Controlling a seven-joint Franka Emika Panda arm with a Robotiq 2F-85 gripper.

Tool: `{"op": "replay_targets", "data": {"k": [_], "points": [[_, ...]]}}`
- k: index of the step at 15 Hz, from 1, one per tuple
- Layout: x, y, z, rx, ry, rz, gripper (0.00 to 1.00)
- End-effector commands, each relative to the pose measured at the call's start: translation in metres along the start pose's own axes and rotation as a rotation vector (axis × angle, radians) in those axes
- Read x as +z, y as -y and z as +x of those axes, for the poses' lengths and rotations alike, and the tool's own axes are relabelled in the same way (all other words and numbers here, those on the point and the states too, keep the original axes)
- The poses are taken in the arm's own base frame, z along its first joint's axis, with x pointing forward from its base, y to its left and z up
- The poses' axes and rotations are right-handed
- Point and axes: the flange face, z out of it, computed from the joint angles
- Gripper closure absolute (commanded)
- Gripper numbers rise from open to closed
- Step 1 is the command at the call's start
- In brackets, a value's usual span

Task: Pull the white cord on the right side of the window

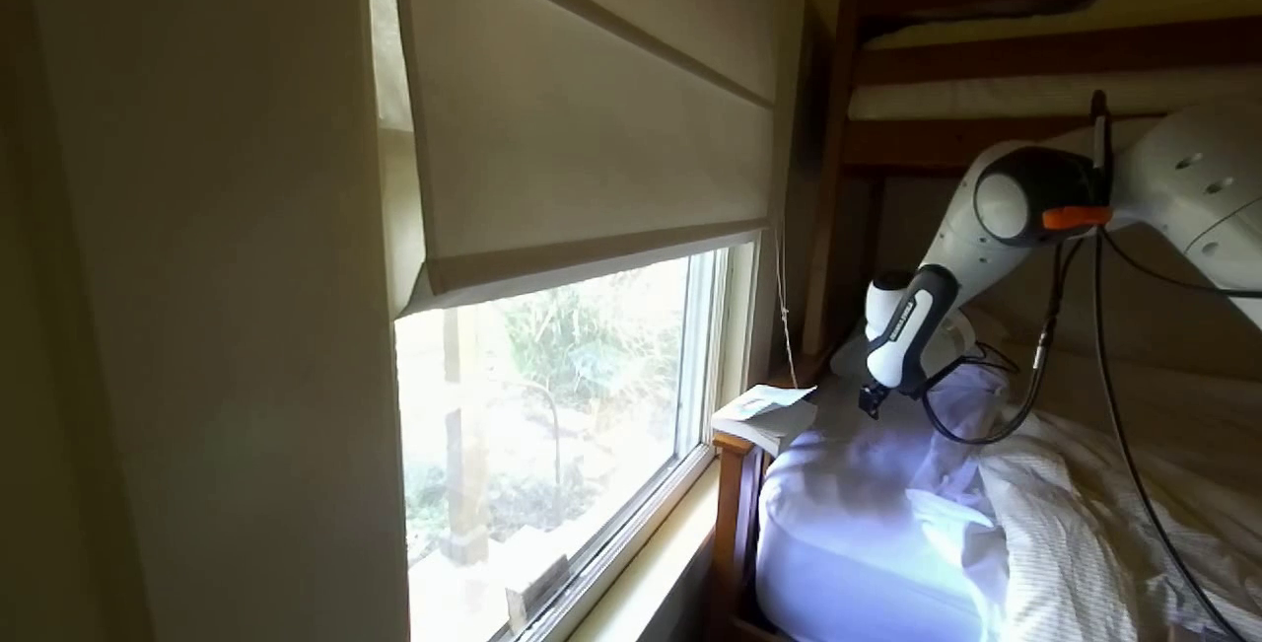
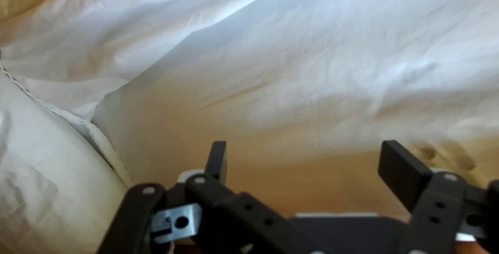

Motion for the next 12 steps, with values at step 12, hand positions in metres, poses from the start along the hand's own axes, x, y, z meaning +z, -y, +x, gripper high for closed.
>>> {"op": "replay_targets", "data": {"k": [12], "points": [[-0.193, -0.017, -0.053, 0.032, -0.324, 0.107, 0.00]]}}
